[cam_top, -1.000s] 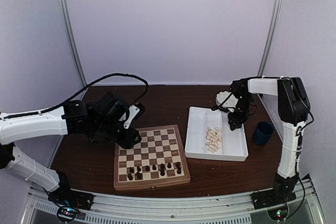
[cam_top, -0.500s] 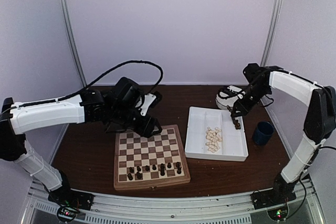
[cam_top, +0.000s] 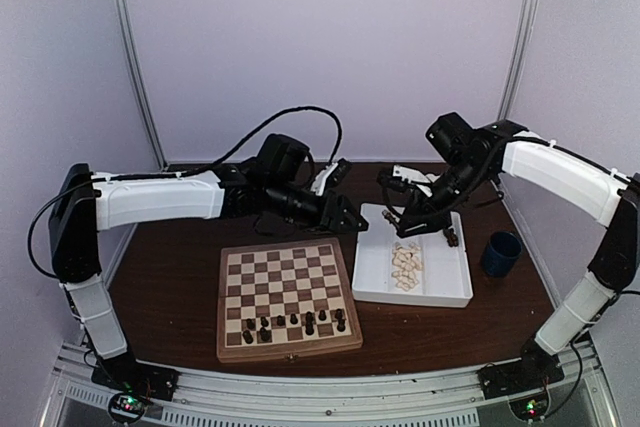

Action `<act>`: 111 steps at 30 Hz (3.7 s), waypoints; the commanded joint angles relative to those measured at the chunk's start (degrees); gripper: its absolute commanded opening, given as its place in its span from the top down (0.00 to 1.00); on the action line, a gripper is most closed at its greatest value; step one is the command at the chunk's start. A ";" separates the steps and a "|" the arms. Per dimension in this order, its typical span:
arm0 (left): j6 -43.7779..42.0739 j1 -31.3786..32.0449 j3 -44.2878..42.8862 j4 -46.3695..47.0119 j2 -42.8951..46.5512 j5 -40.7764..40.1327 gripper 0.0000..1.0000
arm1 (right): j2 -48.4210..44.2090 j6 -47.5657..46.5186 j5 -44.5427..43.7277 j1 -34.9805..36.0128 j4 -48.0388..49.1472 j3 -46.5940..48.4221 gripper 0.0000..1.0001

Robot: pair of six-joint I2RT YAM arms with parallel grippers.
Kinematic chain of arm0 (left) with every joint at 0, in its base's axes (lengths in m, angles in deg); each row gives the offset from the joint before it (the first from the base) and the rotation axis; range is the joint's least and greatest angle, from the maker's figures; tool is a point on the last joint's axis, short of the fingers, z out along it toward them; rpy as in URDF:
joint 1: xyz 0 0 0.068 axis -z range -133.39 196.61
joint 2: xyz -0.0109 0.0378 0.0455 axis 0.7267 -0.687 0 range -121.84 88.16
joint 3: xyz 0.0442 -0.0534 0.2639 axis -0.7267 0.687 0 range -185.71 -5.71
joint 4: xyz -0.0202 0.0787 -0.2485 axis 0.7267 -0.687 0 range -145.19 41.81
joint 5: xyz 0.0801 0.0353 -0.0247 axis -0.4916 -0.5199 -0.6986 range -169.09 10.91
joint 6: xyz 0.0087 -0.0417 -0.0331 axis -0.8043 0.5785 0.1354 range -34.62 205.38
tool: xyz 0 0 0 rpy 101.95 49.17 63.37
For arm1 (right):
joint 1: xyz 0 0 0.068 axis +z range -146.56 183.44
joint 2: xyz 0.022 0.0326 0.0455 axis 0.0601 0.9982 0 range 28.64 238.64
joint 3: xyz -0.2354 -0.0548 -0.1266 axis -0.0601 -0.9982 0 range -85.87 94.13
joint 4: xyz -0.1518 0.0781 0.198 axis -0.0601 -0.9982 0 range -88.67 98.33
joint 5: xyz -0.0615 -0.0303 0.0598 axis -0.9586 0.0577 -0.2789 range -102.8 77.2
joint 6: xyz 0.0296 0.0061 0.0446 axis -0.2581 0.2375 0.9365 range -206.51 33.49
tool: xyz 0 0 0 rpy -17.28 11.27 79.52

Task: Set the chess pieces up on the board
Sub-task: Pass from the right arm to the left, then place the queen at e8.

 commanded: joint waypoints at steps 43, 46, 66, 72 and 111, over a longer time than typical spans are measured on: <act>-27.81 3.16 8.90 -27.06 17.16 -12.50 0.92 | -3.84 -1.51 7.76 -1.97 -1.26 -4.98 0.48; -29.87 5.32 11.78 -30.79 19.71 -17.44 0.91 | -4.45 -1.18 6.41 -2.15 -0.05 -6.41 0.47; -31.77 15.30 21.16 -27.34 16.71 -27.61 0.91 | -3.82 -1.18 4.75 -2.25 0.34 -7.24 0.44; -31.62 16.33 22.42 -26.33 15.99 -27.17 0.91 | -4.05 -1.18 4.40 -2.25 0.52 -7.70 0.44; -30.69 17.16 26.37 -26.47 15.50 -29.37 0.75 | -3.67 -1.44 5.17 -2.25 0.03 -7.46 0.43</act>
